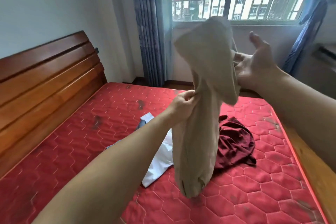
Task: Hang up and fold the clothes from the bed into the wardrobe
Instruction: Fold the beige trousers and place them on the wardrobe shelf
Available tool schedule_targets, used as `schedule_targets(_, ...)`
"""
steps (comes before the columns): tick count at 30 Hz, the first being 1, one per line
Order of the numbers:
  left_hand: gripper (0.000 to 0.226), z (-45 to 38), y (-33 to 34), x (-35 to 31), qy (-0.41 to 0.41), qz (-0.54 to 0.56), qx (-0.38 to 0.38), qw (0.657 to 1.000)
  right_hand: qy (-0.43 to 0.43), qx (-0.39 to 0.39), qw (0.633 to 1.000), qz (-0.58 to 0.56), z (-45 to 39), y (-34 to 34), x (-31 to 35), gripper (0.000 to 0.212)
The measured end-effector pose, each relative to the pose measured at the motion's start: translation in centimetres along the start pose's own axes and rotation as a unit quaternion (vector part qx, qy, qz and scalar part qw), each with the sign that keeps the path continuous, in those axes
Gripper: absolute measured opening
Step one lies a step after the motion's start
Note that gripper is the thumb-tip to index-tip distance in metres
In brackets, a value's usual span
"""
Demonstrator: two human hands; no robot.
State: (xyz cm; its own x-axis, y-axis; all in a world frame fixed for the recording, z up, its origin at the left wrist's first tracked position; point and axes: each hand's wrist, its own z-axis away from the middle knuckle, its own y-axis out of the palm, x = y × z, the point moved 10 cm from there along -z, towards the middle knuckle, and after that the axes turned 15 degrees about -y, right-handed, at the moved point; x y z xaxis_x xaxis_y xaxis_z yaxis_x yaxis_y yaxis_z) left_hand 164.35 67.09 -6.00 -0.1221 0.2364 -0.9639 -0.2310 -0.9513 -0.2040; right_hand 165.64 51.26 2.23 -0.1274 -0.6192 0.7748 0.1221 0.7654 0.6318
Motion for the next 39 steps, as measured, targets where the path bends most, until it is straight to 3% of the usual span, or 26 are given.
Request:
schedule_targets(1, 0.017, 0.1, 0.0, 0.2, -0.015, 0.023, 0.006, 1.000, -0.029, -0.018, 0.999, -0.012, -0.7, -0.8, 0.7, 0.059)
schedule_targets(3, 0.019, 0.0, 0.2, 0.8, -0.035, 0.052, 0.008, 0.998, -0.045, 0.034, 0.996, 0.076, -0.8, -1.2, 0.2, 0.059)
schedule_targets(6, 0.020, -0.3, 0.4, 1.2, -0.069, 0.144, 0.010, 0.987, -0.015, 0.125, 0.909, 0.397, 1.4, -3.5, -4.3, 0.031)
schedule_targets(8, 0.020, -0.7, 0.4, 1.3, -0.088, 0.206, 0.009, 0.975, 0.012, 0.163, 0.868, 0.469, 3.4, -5.3, -7.3, 0.045)
schedule_targets(12, 0.021, -1.7, 0.6, 0.7, -0.080, 0.275, -0.006, 0.958, 0.125, 0.187, 0.851, 0.475, 6.9, -9.1, -11.7, 0.084)
schedule_targets(13, 0.023, -1.8, 0.8, 0.7, -0.085, 0.283, -0.008, 0.955, 0.156, 0.184, 0.850, 0.468, 7.7, -10.1, -12.3, 0.085)
schedule_targets(17, 0.021, -2.2, 1.4, 1.1, -0.107, 0.298, -0.028, 0.948, 0.257, 0.194, 0.849, 0.418, 11.2, -12.8, -14.1, 0.056)
schedule_targets(20, 0.032, -2.3, 1.1, 1.6, -0.120, 0.316, -0.055, 0.940, 0.242, 0.200, 0.865, 0.392, 11.5, -13.0, -13.6, 0.025)
schedule_targets(21, 0.034, -2.5, 0.9, 1.8, -0.122, 0.324, -0.061, 0.936, 0.240, 0.191, 0.872, 0.382, 11.4, -12.9, -13.4, 0.024)
schedule_targets(22, 0.035, -2.5, 0.6, 1.9, -0.124, 0.330, -0.068, 0.933, 0.246, 0.185, 0.870, 0.386, 11.4, -13.0, -13.4, 0.034)
schedule_targets(25, 0.033, -2.3, -0.2, 1.9, -0.122, 0.358, -0.074, 0.923, 0.313, 0.180, 0.813, 0.457, 12.9, -15.1, -15.1, 0.087)
schedule_targets(27, 0.028, -2.0, -1.0, 1.7, -0.107, 0.358, -0.087, 0.923, 0.367, 0.173, 0.848, 0.342, 15.0, -15.5, -18.0, 0.092)
schedule_targets(29, 0.027, -1.9, -2.2, 2.1, -0.096, 0.346, -0.106, 0.927, 0.330, 0.109, 0.911, 0.221, 15.7, -14.2, -18.5, 0.066)
schedule_targets(31, 0.028, -1.8, -3.1, 2.7, -0.106, 0.290, -0.123, 0.943, 0.269, 0.064, 0.951, 0.139, 14.8, -12.4, -17.4, 0.040)
schedule_targets(33, 0.027, -1.5, -2.6, 3.2, -0.138, 0.158, -0.105, 0.972, 0.194, 0.044, 0.971, 0.134, 12.6, -10.9, -15.2, 0.025)
schedule_targets(35, 0.039, -0.4, -0.8, 4.0, -0.182, 0.013, -0.050, 0.982, 0.136, 0.027, 0.978, 0.156, 10.5, -9.1, -12.6, 0.039)
schedule_targets(36, 0.049, 0.3, 0.4, 4.4, -0.199, -0.041, -0.014, 0.979, 0.114, 0.019, 0.980, 0.161, 9.3, -8.2, -11.6, 0.035)
schedule_targets(39, 0.057, 2.5, 3.0, 3.5, -0.174, -0.100, 0.068, 0.977, 0.074, -0.036, 0.979, 0.185, 6.3, -6.6, -9.4, 0.023)
